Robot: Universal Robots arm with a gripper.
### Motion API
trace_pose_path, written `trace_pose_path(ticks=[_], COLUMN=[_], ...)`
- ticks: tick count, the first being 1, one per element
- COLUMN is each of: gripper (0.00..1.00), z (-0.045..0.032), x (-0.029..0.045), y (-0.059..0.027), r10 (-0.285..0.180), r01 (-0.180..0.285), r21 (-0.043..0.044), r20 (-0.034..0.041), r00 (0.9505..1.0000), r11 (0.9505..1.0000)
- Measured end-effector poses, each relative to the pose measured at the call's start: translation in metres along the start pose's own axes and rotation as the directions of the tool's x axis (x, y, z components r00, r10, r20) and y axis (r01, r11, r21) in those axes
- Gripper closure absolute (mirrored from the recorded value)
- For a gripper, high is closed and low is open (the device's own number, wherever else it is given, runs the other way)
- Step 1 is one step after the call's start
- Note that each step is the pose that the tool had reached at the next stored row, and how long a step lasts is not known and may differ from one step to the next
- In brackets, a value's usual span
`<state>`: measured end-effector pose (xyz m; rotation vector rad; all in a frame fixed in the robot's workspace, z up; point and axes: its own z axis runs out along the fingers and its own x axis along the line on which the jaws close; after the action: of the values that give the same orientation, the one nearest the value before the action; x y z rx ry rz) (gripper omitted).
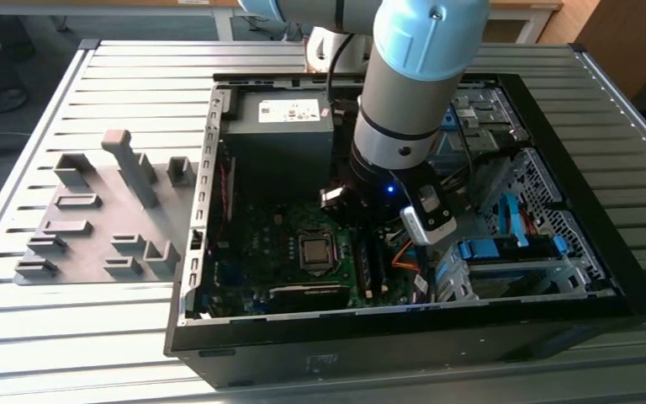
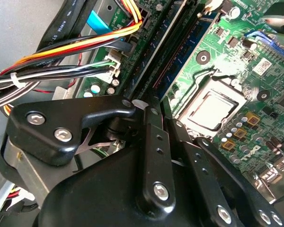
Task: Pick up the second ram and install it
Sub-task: 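Press down the second ram until it locks into place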
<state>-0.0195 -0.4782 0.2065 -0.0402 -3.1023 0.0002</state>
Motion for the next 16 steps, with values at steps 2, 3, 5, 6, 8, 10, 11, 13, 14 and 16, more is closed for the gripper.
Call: trace_pose_path(ticks=[2,3,5,6,8,10,11,13,14,16], gripper=[0.86,0.86,0.85,0.85,0.79,0.79,0.79,0.79,0.79,0.79], z=[0.0000,0.0000,0.0000,0.0000,-0.0002,-0.0022,-0.0039,-0.0082,-0.0108,-0.0161], x=[0.0000,0.0000,0.0000,0.0000,0.0000,0.0001,0.0002,0.0003,0.0004,0.0006], y=[0.0000,0.0000,0.0000,0.0000,0.0000,0.0000,0.0000,0.0000,0.0000,0.0000], r10=[0.000,0.000,0.000,0.000,0.000,0.000,0.000,0.000,0.000,0.000], r01=[0.000,0.000,0.000,0.000,0.000,0.000,0.000,0.000,0.000,0.000], r21=[0.0000,0.0000,0.0000,-0.0001,-0.0002,0.0000,0.0000,-0.0002,-0.0001,-0.0002], r20=[0.0000,0.0000,0.0000,0.0000,0.0000,-0.0001,-0.0002,-0.0007,-0.0012,-0.0019], r00=[1.0000,1.0000,1.0000,1.0000,1.0000,1.0000,1.0000,1.0000,1.0000,1.0000], r11=[1.0000,1.0000,1.0000,1.0000,1.0000,1.0000,1.0000,1.0000,1.0000,1.0000])
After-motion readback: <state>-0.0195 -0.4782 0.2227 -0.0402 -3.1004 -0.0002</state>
